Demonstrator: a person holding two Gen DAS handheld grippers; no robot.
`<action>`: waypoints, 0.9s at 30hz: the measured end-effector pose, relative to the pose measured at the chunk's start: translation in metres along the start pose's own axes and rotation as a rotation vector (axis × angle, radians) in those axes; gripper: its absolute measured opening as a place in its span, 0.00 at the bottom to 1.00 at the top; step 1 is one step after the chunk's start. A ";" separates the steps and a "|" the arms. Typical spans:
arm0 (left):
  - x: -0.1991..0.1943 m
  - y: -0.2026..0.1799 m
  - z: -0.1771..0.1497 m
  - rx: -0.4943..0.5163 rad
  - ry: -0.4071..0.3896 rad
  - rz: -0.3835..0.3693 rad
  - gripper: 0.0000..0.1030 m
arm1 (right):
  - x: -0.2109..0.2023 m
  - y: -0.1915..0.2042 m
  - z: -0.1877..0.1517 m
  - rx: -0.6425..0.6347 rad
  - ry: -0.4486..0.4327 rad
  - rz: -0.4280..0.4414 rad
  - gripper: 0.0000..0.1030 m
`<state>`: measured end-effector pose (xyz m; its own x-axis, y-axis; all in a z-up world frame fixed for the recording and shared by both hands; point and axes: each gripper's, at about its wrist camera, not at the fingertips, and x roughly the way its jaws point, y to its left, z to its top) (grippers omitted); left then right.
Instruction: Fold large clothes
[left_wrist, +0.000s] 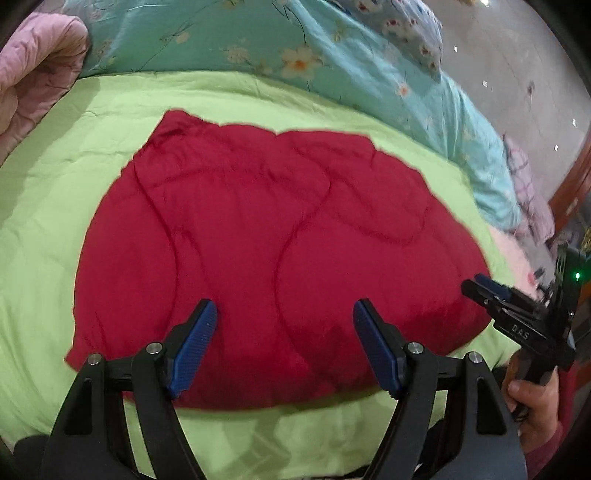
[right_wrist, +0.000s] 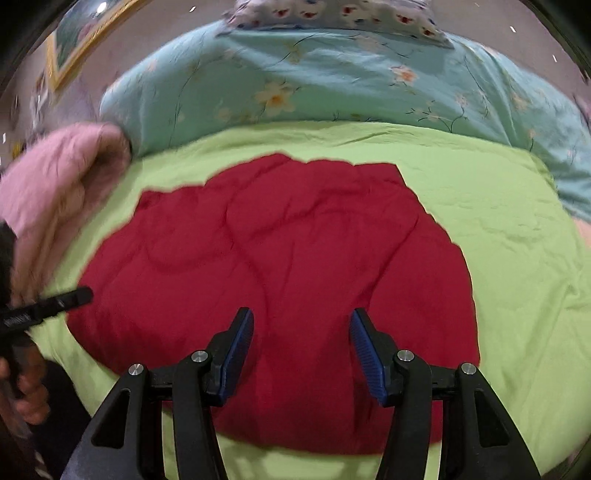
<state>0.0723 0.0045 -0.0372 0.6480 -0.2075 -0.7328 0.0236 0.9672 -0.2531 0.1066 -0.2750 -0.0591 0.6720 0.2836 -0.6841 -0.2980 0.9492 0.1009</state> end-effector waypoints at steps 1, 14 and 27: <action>0.003 0.000 -0.004 0.005 0.011 0.020 0.75 | 0.004 0.000 -0.005 -0.009 0.016 -0.025 0.54; 0.023 -0.003 -0.019 0.067 0.026 0.074 0.76 | 0.010 -0.030 -0.048 0.127 0.018 -0.016 0.56; -0.011 -0.004 -0.034 0.034 0.019 0.105 0.78 | -0.034 -0.004 -0.048 0.109 -0.016 -0.005 0.59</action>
<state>0.0394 -0.0024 -0.0501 0.6342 -0.1076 -0.7657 -0.0171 0.9881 -0.1531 0.0525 -0.2952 -0.0708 0.6840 0.2802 -0.6736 -0.2198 0.9595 0.1760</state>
